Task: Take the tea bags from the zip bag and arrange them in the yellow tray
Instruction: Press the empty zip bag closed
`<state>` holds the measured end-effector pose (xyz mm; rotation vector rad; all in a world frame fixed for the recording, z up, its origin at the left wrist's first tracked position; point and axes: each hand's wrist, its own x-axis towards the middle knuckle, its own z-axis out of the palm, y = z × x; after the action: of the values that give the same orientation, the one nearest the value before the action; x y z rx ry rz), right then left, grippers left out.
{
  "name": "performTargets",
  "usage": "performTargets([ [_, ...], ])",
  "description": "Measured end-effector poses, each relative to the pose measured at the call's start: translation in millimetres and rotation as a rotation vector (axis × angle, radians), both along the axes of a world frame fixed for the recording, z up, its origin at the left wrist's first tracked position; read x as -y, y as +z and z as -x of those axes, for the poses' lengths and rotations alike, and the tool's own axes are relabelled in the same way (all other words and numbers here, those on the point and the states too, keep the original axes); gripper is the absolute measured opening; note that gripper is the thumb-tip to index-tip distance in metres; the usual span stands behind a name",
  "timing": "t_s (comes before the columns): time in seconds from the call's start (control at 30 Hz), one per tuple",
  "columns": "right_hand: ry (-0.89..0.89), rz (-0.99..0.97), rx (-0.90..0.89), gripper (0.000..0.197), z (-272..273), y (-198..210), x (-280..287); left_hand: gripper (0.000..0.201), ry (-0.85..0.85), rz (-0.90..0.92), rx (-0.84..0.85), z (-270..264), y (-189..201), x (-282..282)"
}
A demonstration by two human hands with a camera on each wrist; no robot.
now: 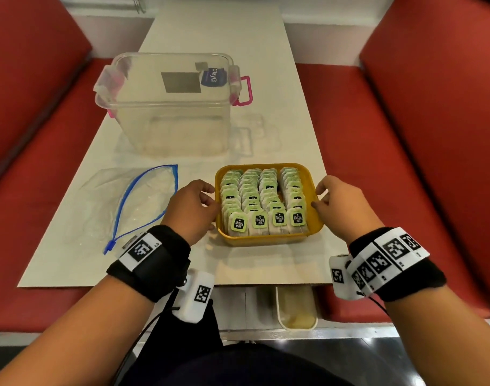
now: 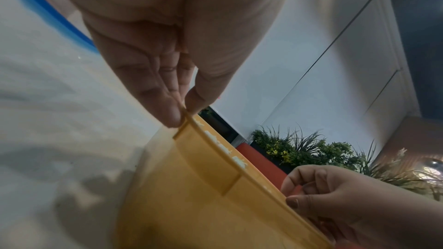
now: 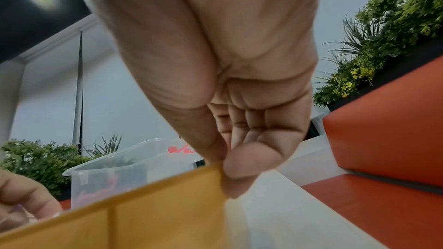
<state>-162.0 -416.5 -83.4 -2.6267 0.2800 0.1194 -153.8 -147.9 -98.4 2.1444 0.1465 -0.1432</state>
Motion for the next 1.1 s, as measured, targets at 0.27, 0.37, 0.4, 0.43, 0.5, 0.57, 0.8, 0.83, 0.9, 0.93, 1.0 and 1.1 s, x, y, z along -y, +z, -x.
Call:
performTargets([
  [0.27, -0.019, -0.028, 0.010, 0.016, 2.9, 8.2, -5.2, 0.022, 0.010, -0.108, 0.027, -3.1, 8.7, 4.0],
  [0.37, 0.010, 0.045, 0.041, 0.029, 6.8, 18.7, -8.5, 0.026, -0.036, -0.271, 0.164, 8.2, 27.3, -3.6],
  [0.4, 0.024, 0.057, 0.074, 0.031, 9.6, 24.3, -10.1, 0.027, -0.050, -0.297, 0.244, 16.5, 35.8, -9.1],
  [0.43, 0.045, 0.053, 0.115, 0.031, 11.4, 31.3, -13.9, 0.027, -0.060, -0.316, 0.337, 25.7, 45.7, -17.2],
  [0.5, 0.118, 0.024, 0.196, 0.028, 14.6, 46.7, -26.9, 0.033, -0.097, -0.378, 0.465, 43.0, 58.8, -41.7],
  [0.57, 0.200, -0.018, 0.259, 0.026, 16.5, 61.4, -46.0, 0.047, -0.114, -0.473, 0.457, 59.0, 62.5, -71.4],
  [0.8, 0.472, -0.158, 0.308, 0.019, 20.9, 86.8, -133.0, 0.057, 0.024, -0.629, 0.277, 99.6, 15.0, -147.3],
  [0.83, 0.500, -0.170, 0.305, 0.020, 21.0, 86.9, -145.1, 0.048, 0.041, -0.595, 0.286, 100.4, 6.1, -152.1],
  [0.9, 0.570, -0.191, 0.303, 0.020, 21.4, 85.7, -170.1, 0.026, 0.060, -0.542, 0.322, 99.2, -5.0, -159.2],
  [0.93, 0.616, -0.203, 0.307, 0.019, 22.2, 84.7, -181.6, 0.017, 0.058, -0.537, 0.346, 97.7, -6.8, -161.6],
  [1.0, 0.720, -0.221, 0.303, 0.018, 24.1, 81.3, -204.3, 0.007, 0.063, -0.519, 0.380, 95.0, -4.4, -166.4],
  [1.1, 0.850, -0.193, 0.248, 0.025, 24.4, 72.7, -236.8, 0.009, 0.050, -0.420, 0.395, 90.8, 4.6, -174.7],
])
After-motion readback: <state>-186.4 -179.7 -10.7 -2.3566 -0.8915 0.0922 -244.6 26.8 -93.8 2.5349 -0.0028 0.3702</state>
